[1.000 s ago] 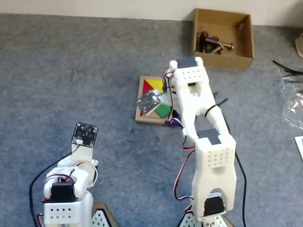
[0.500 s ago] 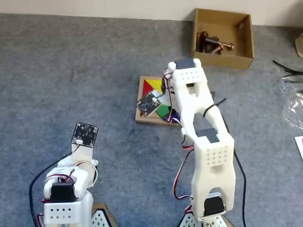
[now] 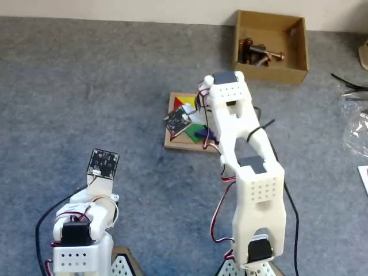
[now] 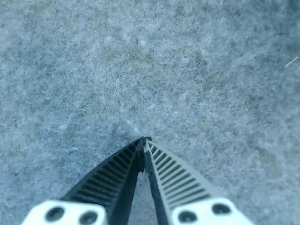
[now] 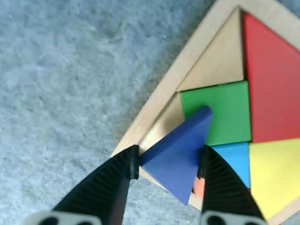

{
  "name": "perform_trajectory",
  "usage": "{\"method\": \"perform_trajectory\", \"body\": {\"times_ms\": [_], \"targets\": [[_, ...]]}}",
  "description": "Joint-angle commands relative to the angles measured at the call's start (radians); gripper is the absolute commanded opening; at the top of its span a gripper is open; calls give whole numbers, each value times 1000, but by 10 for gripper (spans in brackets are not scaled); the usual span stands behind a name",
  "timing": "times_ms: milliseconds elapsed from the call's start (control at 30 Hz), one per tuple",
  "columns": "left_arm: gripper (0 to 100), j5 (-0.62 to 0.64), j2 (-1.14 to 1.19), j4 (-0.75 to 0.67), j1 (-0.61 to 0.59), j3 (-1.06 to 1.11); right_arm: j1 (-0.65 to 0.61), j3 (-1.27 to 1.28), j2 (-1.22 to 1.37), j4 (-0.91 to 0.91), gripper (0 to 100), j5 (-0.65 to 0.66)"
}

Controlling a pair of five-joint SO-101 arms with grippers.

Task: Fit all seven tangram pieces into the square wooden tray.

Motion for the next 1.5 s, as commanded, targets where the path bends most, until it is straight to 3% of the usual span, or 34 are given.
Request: {"method": "perform_trajectory", "body": {"times_ms": [0,967,1367,1467], "targets": [[6,9,-4,5,-13,21,-12,-12,-18,-10,188,-9],[6,9,-4,5,-13,21,-15,-53,-27,90,206,-66],[6,9,-4,5,-13,21,-12,-395,-24,91,200,-601],[6,9,-4,5,-13,21,-10,-479,-24,91,132,-727]]}}
